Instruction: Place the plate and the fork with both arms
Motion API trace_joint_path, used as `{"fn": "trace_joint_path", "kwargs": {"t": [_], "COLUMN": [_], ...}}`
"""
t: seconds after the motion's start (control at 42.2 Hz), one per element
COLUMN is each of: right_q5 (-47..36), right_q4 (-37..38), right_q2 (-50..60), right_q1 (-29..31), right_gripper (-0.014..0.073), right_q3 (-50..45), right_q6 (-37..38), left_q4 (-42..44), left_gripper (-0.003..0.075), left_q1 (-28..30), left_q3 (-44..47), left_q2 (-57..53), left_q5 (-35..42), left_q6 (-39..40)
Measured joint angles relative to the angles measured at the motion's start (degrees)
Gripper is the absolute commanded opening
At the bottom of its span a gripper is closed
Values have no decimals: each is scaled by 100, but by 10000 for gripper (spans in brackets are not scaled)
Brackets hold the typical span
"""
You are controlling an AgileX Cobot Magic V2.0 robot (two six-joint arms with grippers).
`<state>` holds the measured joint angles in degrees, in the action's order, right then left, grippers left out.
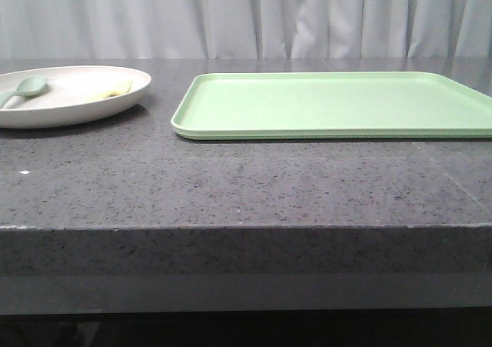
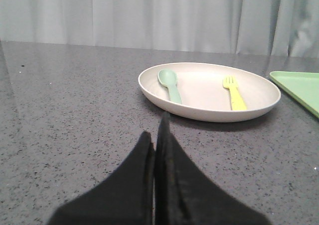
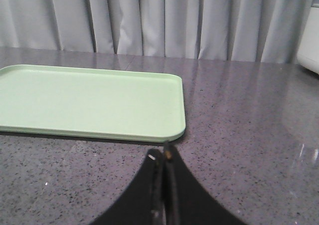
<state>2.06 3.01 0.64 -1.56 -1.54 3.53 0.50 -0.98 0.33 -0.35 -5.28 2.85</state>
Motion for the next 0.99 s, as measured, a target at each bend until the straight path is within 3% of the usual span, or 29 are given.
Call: {"fn": "trace_joint_path", "kwargs": {"t": [0.758,0.994], "right_q5": [0,-142], "right_q4": [0,0], "right_q2": [0,0], "right_q1": [0,0], "right_gripper": [-63,-63], "right_q3": [0,0], "right_q6": [0,0], "left_q4": [0,0], "left_gripper": [-18,-18], "left_q1": [0,0], "left_q3": [0,-11], "left_q2": [0,0], "left_q5": [0,528], "left_q6": [0,0]}}
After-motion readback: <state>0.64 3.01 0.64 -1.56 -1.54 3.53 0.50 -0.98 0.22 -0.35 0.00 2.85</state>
